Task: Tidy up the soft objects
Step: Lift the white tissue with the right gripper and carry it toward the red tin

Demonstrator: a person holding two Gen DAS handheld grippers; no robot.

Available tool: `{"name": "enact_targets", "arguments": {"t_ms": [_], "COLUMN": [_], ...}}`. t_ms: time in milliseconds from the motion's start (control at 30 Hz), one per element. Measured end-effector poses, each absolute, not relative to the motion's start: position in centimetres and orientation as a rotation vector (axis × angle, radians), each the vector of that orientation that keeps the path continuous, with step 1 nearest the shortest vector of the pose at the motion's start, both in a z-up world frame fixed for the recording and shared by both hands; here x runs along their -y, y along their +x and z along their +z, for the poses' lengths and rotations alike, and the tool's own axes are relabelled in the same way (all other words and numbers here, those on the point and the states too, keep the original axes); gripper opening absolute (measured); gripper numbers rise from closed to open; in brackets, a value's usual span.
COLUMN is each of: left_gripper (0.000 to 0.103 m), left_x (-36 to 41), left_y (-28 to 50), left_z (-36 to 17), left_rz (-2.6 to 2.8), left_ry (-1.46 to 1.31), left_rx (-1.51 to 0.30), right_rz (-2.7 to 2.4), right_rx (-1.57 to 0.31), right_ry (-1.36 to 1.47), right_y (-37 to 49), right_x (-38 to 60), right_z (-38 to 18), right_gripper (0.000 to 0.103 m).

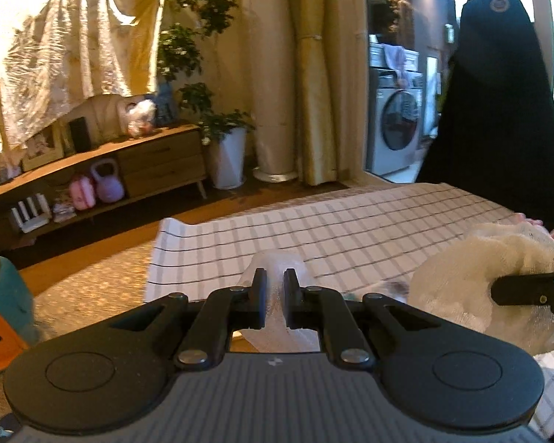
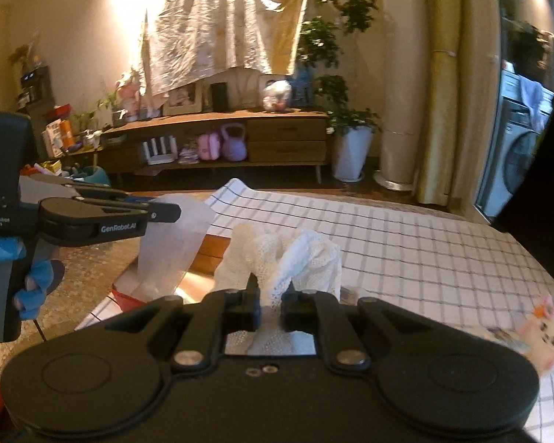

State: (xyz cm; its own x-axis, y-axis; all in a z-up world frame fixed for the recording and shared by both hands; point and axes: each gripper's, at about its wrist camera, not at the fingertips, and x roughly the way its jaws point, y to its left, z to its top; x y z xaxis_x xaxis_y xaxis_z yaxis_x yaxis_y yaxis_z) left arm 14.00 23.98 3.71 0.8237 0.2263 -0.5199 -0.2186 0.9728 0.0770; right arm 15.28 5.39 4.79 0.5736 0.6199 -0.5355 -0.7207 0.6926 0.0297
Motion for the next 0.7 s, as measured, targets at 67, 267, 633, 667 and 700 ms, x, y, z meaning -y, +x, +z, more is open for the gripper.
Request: {"name": "enact_targets", "arguments": {"t_ms": [67, 267, 633, 667, 700], "left_gripper": [0.009, 0.009, 0.009, 0.009, 0.009], "left_x": [-25.0, -27.6, -30.6, -30.7, -30.8], "left_y": [14.1, 15.3, 19.0, 19.3, 19.5], "left_z": [3.7, 3.2, 1.3, 0.9, 0.5], "left_rz": [0.269, 0.37, 0.431, 0.419, 0.407], "left_ry": [0.031, 0.12, 0.178, 0.176, 0.173], "left_rx": [-0.551, -0.531, -0.503, -0.516, -0.529], "right_rz": [0.811, 0.859, 0.878, 0.883, 0.88], "right_rx": [-0.554, -0.576, -0.606, -0.615, -0.623], "right_ry": [-0.208, -0.231, -0.285, -0.288, -0.295], "right_y": [15.6, 16.1, 17.7, 17.9, 18.1], "right_x": [-7.1, -11.2, -16.9, -17.2, -17.5], "right_z": [4.7, 4.2, 1.7, 1.3, 0.9], "right_gripper": [0.009, 0.009, 0.009, 0.009, 0.009]}}
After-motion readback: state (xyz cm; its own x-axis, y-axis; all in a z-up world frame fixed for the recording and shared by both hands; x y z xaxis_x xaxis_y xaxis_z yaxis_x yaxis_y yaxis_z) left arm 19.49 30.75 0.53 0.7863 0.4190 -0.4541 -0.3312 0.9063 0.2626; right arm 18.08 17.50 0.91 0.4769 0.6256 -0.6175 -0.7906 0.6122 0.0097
